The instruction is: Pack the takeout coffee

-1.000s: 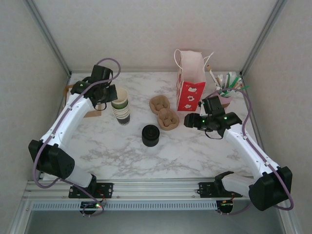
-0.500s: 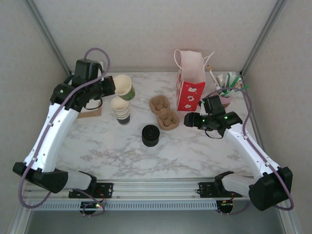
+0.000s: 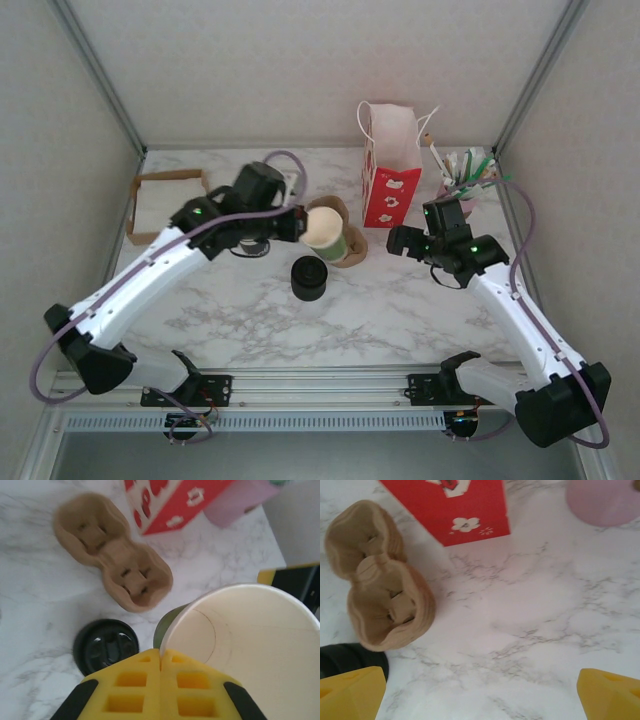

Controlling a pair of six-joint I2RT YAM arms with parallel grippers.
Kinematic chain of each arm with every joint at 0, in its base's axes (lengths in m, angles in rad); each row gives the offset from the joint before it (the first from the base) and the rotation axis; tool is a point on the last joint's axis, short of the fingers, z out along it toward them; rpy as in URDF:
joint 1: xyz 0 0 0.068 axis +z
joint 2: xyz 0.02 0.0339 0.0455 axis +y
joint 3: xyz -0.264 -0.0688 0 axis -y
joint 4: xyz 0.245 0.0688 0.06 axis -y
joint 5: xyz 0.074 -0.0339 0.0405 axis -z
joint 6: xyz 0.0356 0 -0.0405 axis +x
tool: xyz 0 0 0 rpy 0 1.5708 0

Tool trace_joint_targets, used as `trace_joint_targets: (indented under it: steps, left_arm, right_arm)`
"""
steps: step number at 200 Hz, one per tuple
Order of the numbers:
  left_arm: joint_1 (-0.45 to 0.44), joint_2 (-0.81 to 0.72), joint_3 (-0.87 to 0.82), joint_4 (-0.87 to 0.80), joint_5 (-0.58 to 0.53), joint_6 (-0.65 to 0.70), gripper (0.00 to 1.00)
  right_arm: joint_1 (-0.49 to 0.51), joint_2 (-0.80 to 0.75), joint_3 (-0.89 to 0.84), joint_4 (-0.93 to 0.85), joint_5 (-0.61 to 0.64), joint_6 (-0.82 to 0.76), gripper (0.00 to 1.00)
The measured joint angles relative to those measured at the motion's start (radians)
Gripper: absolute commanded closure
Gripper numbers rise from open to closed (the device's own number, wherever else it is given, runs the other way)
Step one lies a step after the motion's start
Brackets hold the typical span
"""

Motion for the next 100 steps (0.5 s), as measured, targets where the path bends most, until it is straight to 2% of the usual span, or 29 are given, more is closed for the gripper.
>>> trace_joint_targets:
  steps: [27,54,100]
  left_arm:
    - [-0.132,0.09,-0.031,0.042,-0.035,-0.012,1.0]
    - [-0.225,0.192,-0.032,0.055,-0.08,-0.011,1.0]
    - [-0.284,0.352,-0.032,0.056,-0.165,-0.011,1.0]
  right_arm:
    - [-0.014,-0.037,0.0,-0.039,0.09,0.038,0.01]
    - [-0.028,-0.059,0.0,-0.068,0.155,0.07,0.01]
    - [-0.037,-0.06,0.0,-0.097,0.198,0.116,0.01]
